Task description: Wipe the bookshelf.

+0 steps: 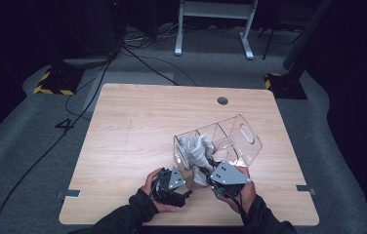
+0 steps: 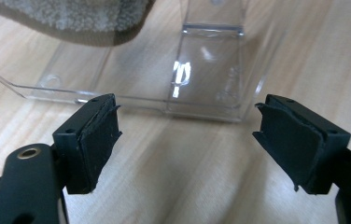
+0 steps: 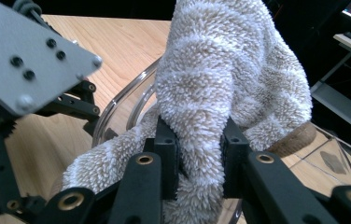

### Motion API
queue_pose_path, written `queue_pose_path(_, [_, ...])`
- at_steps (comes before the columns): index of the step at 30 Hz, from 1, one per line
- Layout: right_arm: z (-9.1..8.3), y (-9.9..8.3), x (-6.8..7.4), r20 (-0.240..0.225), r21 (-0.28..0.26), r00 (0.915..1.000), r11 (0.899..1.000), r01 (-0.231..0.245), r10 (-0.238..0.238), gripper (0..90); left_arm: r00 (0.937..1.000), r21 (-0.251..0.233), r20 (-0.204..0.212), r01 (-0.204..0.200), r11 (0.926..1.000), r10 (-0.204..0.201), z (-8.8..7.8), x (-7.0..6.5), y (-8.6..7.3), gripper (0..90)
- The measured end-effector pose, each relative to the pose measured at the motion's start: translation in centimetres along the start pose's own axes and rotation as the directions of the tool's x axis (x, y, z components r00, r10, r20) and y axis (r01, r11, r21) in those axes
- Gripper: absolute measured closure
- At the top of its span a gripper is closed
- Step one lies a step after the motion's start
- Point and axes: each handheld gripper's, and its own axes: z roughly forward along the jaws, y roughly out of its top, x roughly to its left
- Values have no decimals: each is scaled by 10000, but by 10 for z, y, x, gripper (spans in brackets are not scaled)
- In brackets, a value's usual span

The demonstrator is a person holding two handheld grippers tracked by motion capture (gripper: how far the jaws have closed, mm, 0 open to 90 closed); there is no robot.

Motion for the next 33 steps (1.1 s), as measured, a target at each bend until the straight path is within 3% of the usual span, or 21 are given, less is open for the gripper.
queue_pose_path(8, [19,-14,9,-705,853,9974,9961,209,-149,745,9992,126,-238,335,9994,-332,6,3,-1,167])
queue_pose_path(13, [30,-41,23,-1489,1841,9888,9822,367,-90,745,9988,276,-320,390,9989,-381,8,8,-2,166])
queue_pose_path(16, [33,-55,30,-1596,2220,9869,9732,596,-240,746,9988,375,-340,361,9986,-348,8,12,-3,160])
queue_pose_path(19, [31,-54,28,-1610,2212,9866,9733,620,-262,746,9986,422,-408,353,9985,-336,8,12,-3,159])
queue_pose_path(21, [28,-46,25,-1408,1927,9895,9794,601,-330,746,9981,418,-487,390,9984,-369,8,12,-3,161])
queue_pose_path(25, [14,-20,12,-715,859,9971,9957,339,-278,746,9975,456,-515,510,9977,-486,9,16,-4,168])
queue_pose_path(28, [4,-7,2,234,170,9996,9997,177,-181,746,9973,455,-476,578,9973,-556,9,17,-4,171])
queue_pose_path(30, [3,-8,2,476,98,9988,9998,149,-153,746,9980,455,-376,532,9975,-515,9,18,-4,174])
queue_pose_path(33, [10,-16,14,307,597,9976,9964,606,-625,747,9979,451,-367,554,9974,-537,9,19,-4,172])
